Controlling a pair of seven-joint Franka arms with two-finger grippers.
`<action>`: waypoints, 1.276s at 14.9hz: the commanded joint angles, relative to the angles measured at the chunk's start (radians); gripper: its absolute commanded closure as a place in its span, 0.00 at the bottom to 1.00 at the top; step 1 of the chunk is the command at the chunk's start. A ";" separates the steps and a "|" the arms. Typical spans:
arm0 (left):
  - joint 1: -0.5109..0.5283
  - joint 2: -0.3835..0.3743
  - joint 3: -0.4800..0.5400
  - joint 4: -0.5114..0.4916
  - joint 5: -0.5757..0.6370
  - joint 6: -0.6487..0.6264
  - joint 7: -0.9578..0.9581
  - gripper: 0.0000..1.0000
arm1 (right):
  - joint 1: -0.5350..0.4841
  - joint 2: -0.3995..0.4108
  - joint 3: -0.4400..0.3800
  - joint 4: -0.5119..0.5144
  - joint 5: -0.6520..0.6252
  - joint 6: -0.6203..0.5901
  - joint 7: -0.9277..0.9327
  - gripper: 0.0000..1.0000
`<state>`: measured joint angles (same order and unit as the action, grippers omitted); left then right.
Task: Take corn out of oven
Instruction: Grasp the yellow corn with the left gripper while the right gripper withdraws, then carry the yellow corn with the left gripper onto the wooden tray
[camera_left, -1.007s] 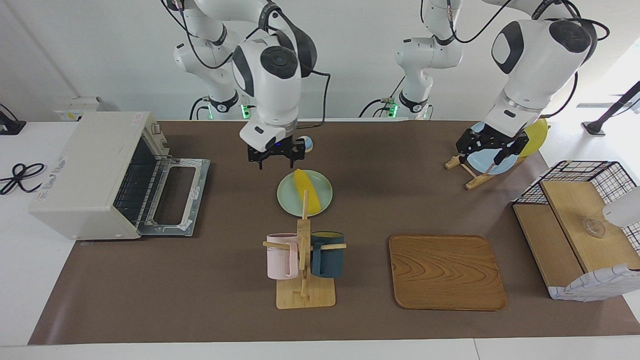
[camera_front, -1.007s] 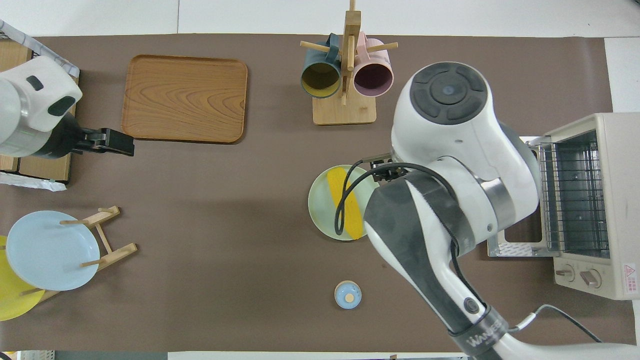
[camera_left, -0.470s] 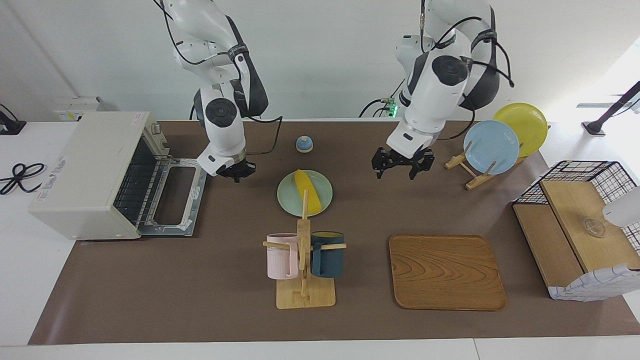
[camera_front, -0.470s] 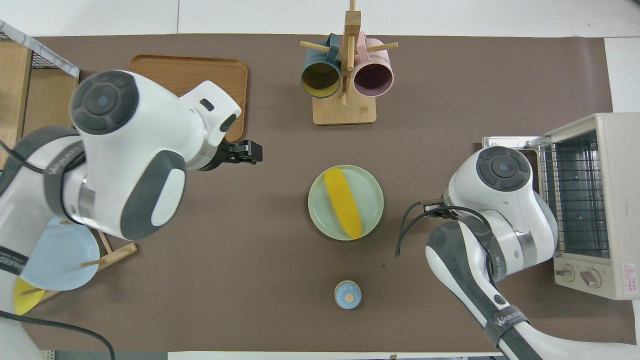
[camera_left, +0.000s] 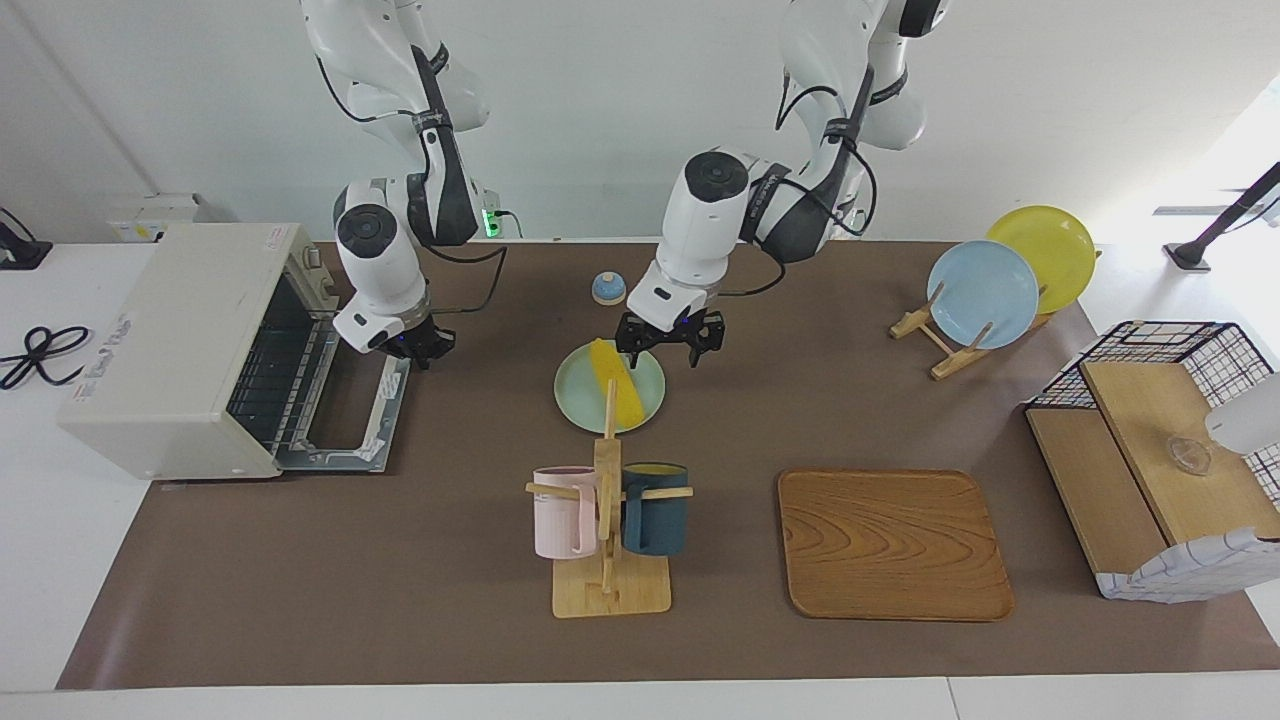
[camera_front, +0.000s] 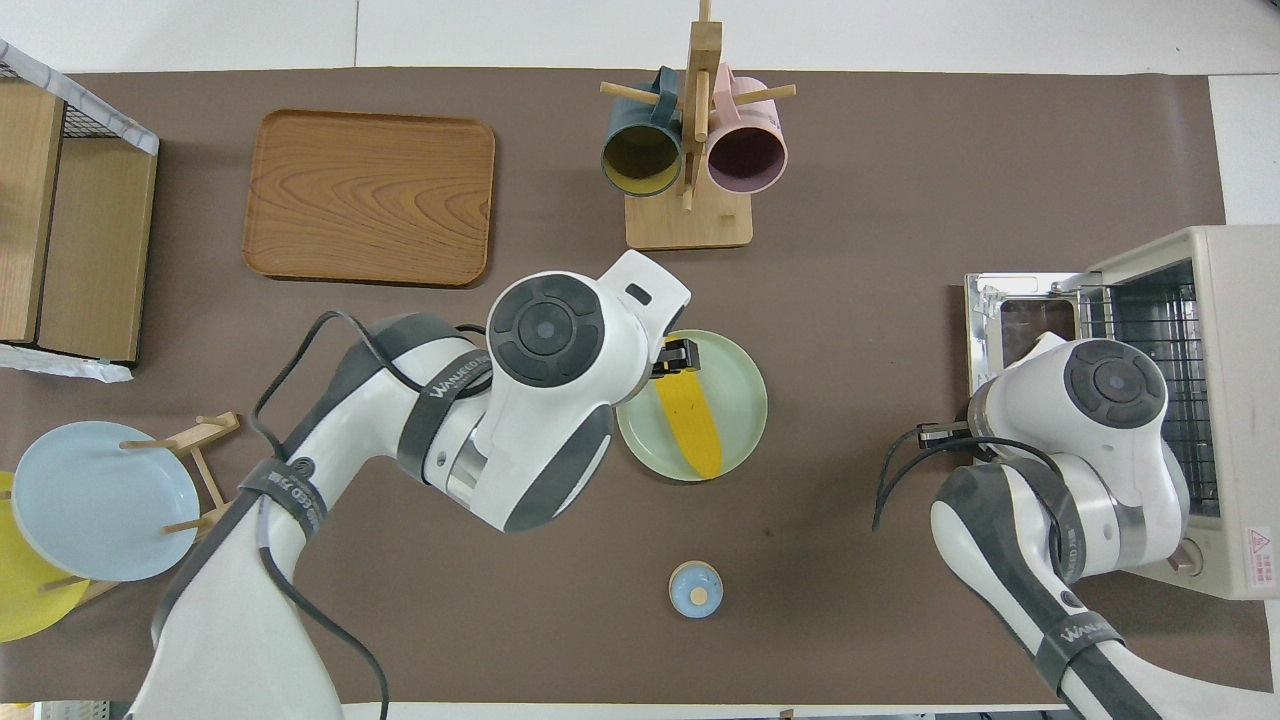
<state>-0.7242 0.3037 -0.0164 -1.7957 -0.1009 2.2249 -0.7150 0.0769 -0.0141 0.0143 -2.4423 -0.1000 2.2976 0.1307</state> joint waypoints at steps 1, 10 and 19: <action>-0.059 0.083 0.023 0.010 -0.007 0.087 -0.060 0.00 | -0.005 -0.030 0.009 -0.026 -0.009 0.011 -0.008 1.00; -0.123 0.126 0.024 -0.050 0.001 0.203 -0.170 0.00 | -0.055 -0.032 0.007 -0.021 -0.113 -0.023 -0.006 1.00; -0.118 0.124 0.027 -0.028 0.001 0.180 -0.173 1.00 | -0.072 -0.035 0.006 0.255 -0.210 -0.355 -0.169 1.00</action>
<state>-0.8294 0.4348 -0.0047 -1.8249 -0.1008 2.4025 -0.8757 0.0524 -0.0571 0.0414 -2.2608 -0.2310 1.9722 0.0359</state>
